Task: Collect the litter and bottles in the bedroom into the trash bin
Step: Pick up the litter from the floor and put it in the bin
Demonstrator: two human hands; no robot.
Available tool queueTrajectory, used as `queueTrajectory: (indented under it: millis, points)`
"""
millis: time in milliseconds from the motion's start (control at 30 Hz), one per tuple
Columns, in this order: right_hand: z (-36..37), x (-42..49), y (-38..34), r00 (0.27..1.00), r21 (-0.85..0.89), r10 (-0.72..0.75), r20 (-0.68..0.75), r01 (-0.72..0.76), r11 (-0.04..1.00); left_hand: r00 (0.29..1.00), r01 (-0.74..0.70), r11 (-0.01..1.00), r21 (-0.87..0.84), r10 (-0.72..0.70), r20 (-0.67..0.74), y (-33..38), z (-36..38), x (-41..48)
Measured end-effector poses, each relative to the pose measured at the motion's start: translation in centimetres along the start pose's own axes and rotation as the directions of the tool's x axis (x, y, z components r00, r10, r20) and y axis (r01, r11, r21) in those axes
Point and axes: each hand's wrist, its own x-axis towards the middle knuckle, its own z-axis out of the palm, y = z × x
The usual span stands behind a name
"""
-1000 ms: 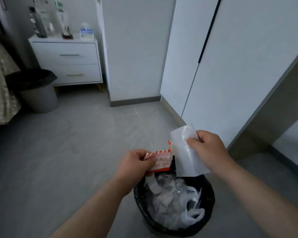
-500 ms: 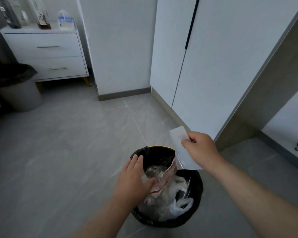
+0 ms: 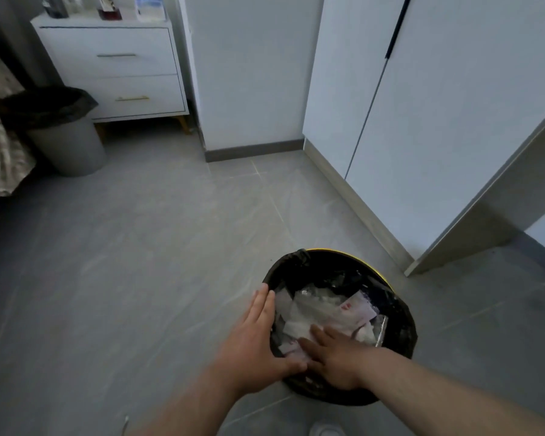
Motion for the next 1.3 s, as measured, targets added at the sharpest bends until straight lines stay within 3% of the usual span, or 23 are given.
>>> queueTrajectory:
  millis: [133,233,333,433,533,633,733,867,1033,1167,1300]
  points:
    - [0.2,2.9,-0.4,0.992,-0.06,0.041,0.118,-0.034,0.998,1.0,0.004,1.0,0.006,-0.004,0.012,-0.6,0.5,0.2]
    - [-0.9,2.8,-1.3,0.994,-0.074,0.047,0.101,-0.04,0.996,0.999,0.012,1.0,0.027,-0.013,0.035,-0.8,0.7,0.3]
    - [-3.7,1.2,-2.1,0.997,-0.024,0.005,-0.081,-0.007,1.0,1.0,-0.013,1.0,0.025,0.013,0.025,-1.1,-0.3,-0.1]
    - [-7.1,-1.1,-3.0,0.946,0.082,0.048,-0.321,-0.022,0.996,0.994,-0.041,0.999,-0.023,0.039,-0.1,-2.2,-2.6,-1.7]
    - [-9.7,-2.8,-5.7,0.852,0.152,0.0,-0.523,0.093,0.984,0.977,-0.002,1.0,-0.017,-0.001,-0.213,-4.5,-4.9,-4.6]
    - [-10.1,-3.7,-11.0,0.801,0.213,-0.067,-0.595,0.237,0.948,0.966,0.113,0.993,-0.036,-0.118,-0.229,-8.3,-6.2,-8.8]
    - [-8.2,-3.2,-16.3,0.829,0.168,-0.188,-0.526,0.318,0.933,0.941,0.278,0.96,-0.037,-0.28,-0.189,-13.4,-6.5,-13.1]
    - [-3.3,0.1,-20.3,0.896,0.117,-0.289,-0.338,0.344,0.931,0.85,0.51,0.854,-0.105,-0.519,-0.094,-19.4,-4.8,-18.1]
    - [3.4,6.2,-22.1,0.978,0.239,-0.071,-0.195,0.118,0.964,0.745,0.667,0.739,-0.094,-0.665,0.049,-23.6,-0.3,-21.6]
    - [8.5,9.8,-23.1,0.981,0.298,0.166,-0.095,-0.131,0.946,0.718,0.696,0.704,-0.144,-0.689,0.097,-24.4,3.4,-22.5]
    - [12.0,11.4,-24.1,0.968,0.36,0.216,-0.129,-0.157,0.92,0.721,0.693,0.71,-0.124,-0.678,0.146,-23.5,7.0,-23.2]
